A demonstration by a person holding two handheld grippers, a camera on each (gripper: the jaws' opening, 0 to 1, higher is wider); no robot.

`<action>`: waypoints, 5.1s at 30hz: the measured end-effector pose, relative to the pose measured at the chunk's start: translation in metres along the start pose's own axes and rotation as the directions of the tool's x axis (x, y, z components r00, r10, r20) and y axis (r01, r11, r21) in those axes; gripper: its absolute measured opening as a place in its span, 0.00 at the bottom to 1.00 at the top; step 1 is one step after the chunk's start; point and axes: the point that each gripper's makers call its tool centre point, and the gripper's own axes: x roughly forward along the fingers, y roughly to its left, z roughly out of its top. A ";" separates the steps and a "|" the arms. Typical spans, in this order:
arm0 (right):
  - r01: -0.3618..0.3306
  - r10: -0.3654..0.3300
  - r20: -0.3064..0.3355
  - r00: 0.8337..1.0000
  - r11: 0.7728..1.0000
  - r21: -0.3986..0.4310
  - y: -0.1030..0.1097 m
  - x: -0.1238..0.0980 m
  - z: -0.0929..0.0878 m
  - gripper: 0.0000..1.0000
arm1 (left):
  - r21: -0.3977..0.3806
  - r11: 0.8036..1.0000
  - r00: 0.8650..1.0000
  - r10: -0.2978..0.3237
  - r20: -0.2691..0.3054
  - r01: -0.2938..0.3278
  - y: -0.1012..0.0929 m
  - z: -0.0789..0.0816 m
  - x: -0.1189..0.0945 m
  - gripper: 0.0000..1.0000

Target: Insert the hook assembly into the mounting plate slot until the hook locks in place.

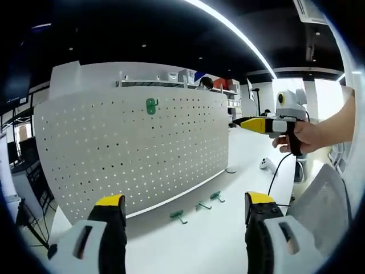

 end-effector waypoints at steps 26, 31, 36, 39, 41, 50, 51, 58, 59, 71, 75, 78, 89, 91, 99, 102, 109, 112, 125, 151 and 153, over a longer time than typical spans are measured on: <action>0.005 -0.001 -0.085 0.996 0.999 0.041 0.008 -0.038 -0.038 0.52 | -0.023 0.998 0.998 -0.053 -0.030 0.052 0.000 -0.017 0.006 0.89; -0.002 0.006 -0.085 0.996 0.999 0.046 0.016 -0.045 -0.041 0.54 | -0.010 0.998 0.997 -0.064 -0.043 0.064 -0.002 -0.023 0.004 0.90; 0.014 -0.011 -0.076 0.997 0.999 0.047 0.021 -0.052 -0.042 0.55 | -0.023 0.996 0.996 -0.085 -0.037 0.084 -0.008 -0.021 -0.001 0.91; 0.029 -0.026 -0.072 0.997 0.999 0.039 0.020 -0.054 -0.043 0.57 | -0.024 0.995 0.995 -0.094 -0.038 0.093 -0.011 -0.023 -0.004 0.92; 0.031 -0.028 -0.080 0.996 0.999 0.038 0.020 -0.055 -0.044 0.58 | -0.028 0.995 0.995 -0.097 -0.034 0.096 -0.013 -0.024 -0.006 0.92; 0.036 -0.031 -0.115 0.993 0.998 0.043 0.019 -0.059 -0.051 0.62 | -0.055 0.995 0.996 -0.082 -0.030 0.081 -0.007 -0.028 -0.012 0.93; 0.037 -0.031 -0.122 0.992 0.998 0.043 0.019 -0.059 -0.053 0.62 | -0.057 0.995 0.996 -0.081 -0.029 0.079 -0.005 -0.027 -0.012 0.94; 0.023 -0.016 -0.158 0.987 0.999 0.044 0.022 -0.060 -0.060 0.64 | -0.055 0.995 0.995 -0.081 -0.060 0.078 0.004 -0.035 -0.021 0.94; 0.023 -0.015 -0.159 0.987 0.999 0.046 0.022 -0.060 -0.061 0.65 | -0.049 0.996 0.995 -0.079 -0.068 0.076 0.005 -0.038 -0.023 0.94; 0.036 -0.020 -0.217 0.976 0.997 0.071 0.019 -0.075 -0.080 0.67 | -0.074 0.995 0.990 -0.079 -0.117 0.070 0.003 -0.059 -0.029 0.93; 0.044 -0.024 -0.231 0.973 0.996 0.079 0.019 -0.081 -0.086 0.67 | -0.075 0.994 0.989 -0.085 -0.120 0.076 0.003 -0.062 -0.030 0.93; 0.052 -0.030 -0.237 0.971 0.995 0.087 0.019 -0.084 -0.089 0.68 | -0.082 0.994 0.989 -0.084 -0.124 0.074 0.005 -0.064 -0.032 0.93; 0.068 -0.038 -0.270 0.962 0.992 0.105 0.022 -0.089 -0.103 0.67 | -0.091 0.993 0.987 -0.085 -0.138 0.073 0.005 -0.073 -0.034 0.92; 0.071 -0.040 -0.272 0.962 0.992 0.106 0.022 -0.089 -0.103 0.67 | -0.090 0.993 0.986 -0.088 -0.139 0.076 0.005 -0.073 -0.034 0.92; 0.075 -0.041 -0.281 0.959 0.991 0.113 0.022 -0.089 -0.107 0.66 | -0.073 0.992 0.981 -0.113 -0.159 0.102 0.006 -0.073 -0.029 0.91; 0.076 -0.042 -0.279 0.959 0.991 0.113 0.022 -0.089 -0.107 0.66 | -0.064 0.991 0.977 -0.129 -0.171 0.120 0.010 -0.077 -0.024 0.91; 0.078 -0.042 -0.293 0.955 0.991 0.113 0.022 -0.090 -0.110 0.65 | -0.006 0.980 0.955 -0.197 -0.221 0.201 0.003 -0.074 -0.007 0.90; 0.073 -0.035 -0.296 0.955 0.991 0.116 0.023 -0.090 -0.111 0.65 | -0.007 0.973 0.946 -0.227 -0.231 0.231 0.003 -0.072 0.001 0.90; 0.062 -0.030 -0.323 0.946 0.994 0.089 0.025 -0.089 -0.116 0.63 | 0.043 0.924 0.878 -0.346 -0.330 0.380 -0.002 -0.084 0.034 0.91; 0.058 -0.022 -0.356 0.934 0.994 0.091 0.026 -0.090 -0.125 0.61 | 0.186 0.755 0.696 -0.439 -0.568 0.629 0.014 -0.130 0.088 0.89; 0.058 -0.022 -0.356 0.934 0.994 0.090 0.026 -0.090 -0.125 0.61 | 0.195 0.740 0.689 -0.449 -0.569 0.644 0.014 -0.130 0.092 0.88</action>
